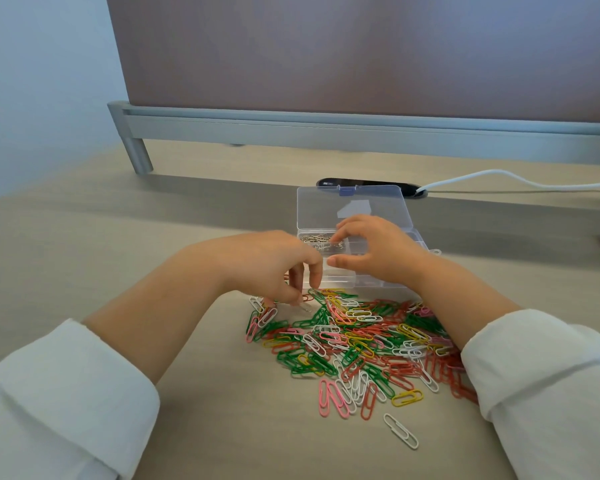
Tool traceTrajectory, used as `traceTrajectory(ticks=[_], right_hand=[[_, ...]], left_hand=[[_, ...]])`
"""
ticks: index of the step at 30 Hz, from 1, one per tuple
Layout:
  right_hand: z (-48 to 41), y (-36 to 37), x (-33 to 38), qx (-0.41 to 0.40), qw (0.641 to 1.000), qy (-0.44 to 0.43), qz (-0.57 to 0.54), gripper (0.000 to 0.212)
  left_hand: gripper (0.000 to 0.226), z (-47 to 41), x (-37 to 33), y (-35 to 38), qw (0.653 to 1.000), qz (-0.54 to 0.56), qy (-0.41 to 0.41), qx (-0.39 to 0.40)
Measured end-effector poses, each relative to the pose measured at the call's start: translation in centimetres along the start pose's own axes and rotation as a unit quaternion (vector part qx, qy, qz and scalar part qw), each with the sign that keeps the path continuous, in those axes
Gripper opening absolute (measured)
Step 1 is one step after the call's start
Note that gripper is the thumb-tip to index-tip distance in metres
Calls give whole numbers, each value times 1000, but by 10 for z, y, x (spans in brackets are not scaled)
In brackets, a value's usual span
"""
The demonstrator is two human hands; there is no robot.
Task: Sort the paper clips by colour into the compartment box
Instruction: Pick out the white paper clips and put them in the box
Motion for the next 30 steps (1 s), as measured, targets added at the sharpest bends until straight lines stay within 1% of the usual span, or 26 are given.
traceTrajectory(ticks=[4,12,15,19,25,30], right_hand=[[0,-1,0,-2,1000,0,-1,40],[0,-1,0,-2,1000,-1,-2,39],[0,-1,0,0,1000,1,0,39],[0,0,0,0,1000,1,2,39],[0,-1,0,-2,1000,1,-1,38],[0,0,0,-3,1000,1,-1,38]], left_hand=[[22,-2,-1,2,1000,-25,8,11],[30,3,-5,3,999,32,14,38],[27,4,-4,3,998,50,12,44],[21,5,-4,4,998,43,7,41],[19,4,-3,3,998,41,2,43],[21,5,-4,4,997,38,13,68]])
Point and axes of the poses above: each hand's wrist, its own z-axis away from the middle knuckle, its own y-axis out of the palm, x = y × z, the point moved 8 cm from there along -z, towards the middle knuckle, and after that the axes turned 13 degrees about -y, right-handed, at the moved point
